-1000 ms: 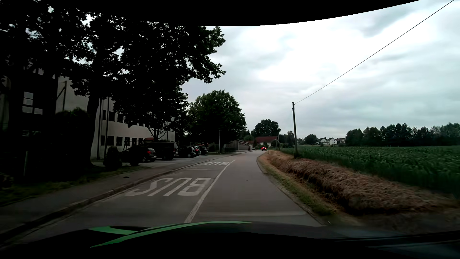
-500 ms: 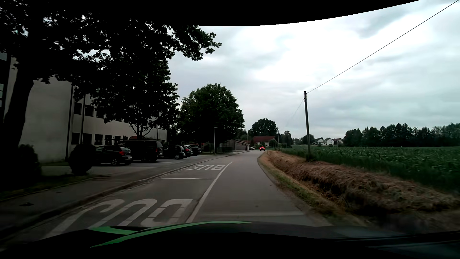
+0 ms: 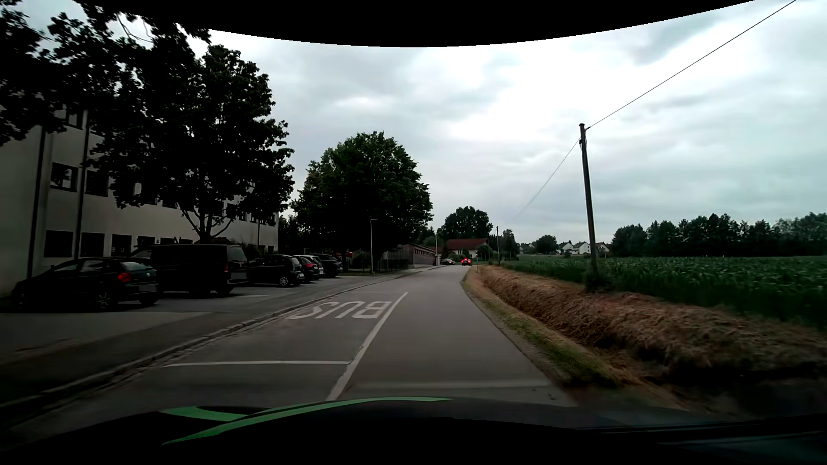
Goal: Follow the waypoints while adhering to traffic rules and regulations
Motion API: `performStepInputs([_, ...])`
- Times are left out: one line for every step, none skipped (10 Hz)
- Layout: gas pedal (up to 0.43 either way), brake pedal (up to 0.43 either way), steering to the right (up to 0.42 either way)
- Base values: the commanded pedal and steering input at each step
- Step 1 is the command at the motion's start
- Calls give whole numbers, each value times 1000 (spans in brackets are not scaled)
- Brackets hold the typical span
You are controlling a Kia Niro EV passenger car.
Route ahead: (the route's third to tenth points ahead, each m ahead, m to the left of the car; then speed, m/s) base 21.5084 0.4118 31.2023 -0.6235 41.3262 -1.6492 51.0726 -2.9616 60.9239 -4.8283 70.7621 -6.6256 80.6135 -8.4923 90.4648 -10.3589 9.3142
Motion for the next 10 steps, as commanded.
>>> performStepInputs([118,0,26])
performStepInputs([118,0,27])
performStepInputs([118,0,29])
performStepInputs([118,0,29])
performStepInputs([118,0,29])
performStepInputs([118,0,29])
performStepInputs([110,0,30])
performStepInputs([110,0,29])
performStepInputs([110,0,28])
performStepInputs([98,0,27])
